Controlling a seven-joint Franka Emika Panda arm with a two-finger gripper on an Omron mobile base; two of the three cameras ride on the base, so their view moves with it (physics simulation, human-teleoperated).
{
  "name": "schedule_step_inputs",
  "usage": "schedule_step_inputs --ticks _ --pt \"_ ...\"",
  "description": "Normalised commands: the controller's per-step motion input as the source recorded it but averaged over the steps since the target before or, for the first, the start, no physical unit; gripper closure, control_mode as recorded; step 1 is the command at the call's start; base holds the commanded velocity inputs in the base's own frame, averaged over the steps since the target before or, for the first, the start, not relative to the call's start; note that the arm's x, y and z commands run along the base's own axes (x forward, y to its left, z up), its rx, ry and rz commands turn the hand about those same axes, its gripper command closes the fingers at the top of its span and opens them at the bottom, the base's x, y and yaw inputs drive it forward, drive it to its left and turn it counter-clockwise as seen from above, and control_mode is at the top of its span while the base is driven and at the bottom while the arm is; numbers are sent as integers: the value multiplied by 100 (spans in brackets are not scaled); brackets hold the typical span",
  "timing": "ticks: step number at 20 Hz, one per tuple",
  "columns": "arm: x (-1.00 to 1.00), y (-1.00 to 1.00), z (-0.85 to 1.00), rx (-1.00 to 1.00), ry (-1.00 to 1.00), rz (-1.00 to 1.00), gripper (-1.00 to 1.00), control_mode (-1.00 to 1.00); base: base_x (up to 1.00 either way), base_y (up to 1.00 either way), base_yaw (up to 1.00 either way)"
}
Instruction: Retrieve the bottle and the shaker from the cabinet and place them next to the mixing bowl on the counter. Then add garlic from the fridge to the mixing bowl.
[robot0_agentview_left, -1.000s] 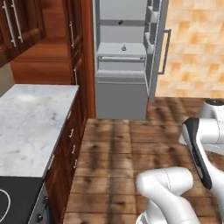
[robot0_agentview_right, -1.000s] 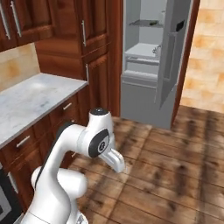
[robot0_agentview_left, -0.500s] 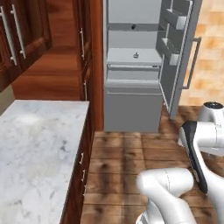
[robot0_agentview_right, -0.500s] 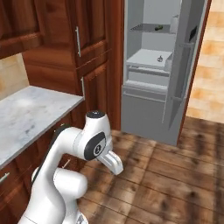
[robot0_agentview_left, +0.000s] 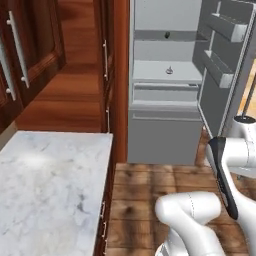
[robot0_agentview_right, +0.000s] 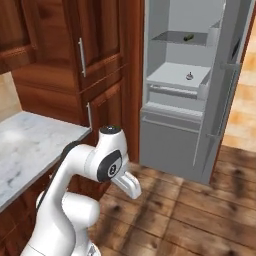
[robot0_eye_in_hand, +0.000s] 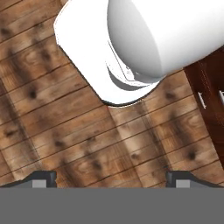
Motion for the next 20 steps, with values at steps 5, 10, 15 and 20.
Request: schedule_step_inputs --ticks 5,10,15,20 --pt "0 0 0 0 0 0 -100 100 86 8 0" --pt "0 0 0 0 0 0 -100 100 75 41 0" --pt "0 0 0 0 0 0 -100 100 85 4 4" --pt "0 0 0 0 0 0 -100 100 83 0 2"
